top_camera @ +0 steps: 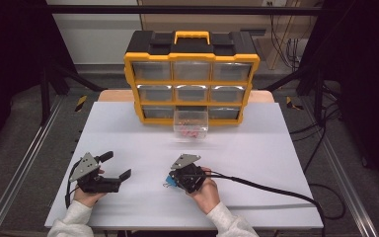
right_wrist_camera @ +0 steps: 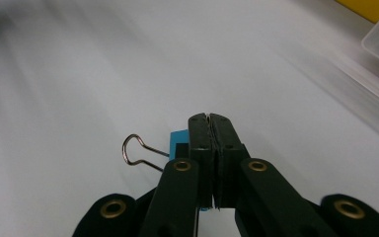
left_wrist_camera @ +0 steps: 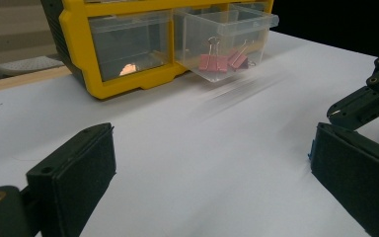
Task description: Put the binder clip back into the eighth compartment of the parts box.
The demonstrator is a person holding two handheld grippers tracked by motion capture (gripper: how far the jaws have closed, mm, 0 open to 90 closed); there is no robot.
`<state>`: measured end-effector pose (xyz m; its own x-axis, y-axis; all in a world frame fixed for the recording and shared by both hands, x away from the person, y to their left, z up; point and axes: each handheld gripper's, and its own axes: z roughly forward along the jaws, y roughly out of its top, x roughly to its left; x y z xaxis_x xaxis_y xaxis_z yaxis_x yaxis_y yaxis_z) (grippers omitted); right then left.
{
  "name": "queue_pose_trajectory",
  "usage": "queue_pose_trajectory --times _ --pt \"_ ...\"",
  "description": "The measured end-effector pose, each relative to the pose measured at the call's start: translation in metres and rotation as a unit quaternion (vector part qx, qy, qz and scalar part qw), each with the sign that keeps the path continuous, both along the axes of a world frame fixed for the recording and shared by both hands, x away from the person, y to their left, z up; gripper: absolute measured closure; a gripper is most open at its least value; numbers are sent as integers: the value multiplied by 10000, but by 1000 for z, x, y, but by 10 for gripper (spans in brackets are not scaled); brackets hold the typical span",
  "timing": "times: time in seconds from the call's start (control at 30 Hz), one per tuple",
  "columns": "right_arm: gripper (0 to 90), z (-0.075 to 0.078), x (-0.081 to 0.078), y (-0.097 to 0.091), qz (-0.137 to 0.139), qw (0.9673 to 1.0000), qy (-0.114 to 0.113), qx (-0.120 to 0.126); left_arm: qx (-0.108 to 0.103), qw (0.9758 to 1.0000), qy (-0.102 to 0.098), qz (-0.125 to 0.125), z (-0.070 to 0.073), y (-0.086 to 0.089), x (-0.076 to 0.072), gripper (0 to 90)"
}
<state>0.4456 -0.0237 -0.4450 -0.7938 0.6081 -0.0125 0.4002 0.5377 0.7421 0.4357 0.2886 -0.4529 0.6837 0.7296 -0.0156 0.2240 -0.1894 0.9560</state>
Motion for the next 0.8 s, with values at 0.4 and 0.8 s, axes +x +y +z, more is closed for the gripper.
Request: queue_pose_trajectory --times 0.4,0.8 --pt "891 19 2 -14 -147 9994 -139 287 -2 10000 1 -6 0 0 0 28" --pt "891 39 6 -33 -371 9973 -325 547 -8 10000 2 -6 0 0 0 28"
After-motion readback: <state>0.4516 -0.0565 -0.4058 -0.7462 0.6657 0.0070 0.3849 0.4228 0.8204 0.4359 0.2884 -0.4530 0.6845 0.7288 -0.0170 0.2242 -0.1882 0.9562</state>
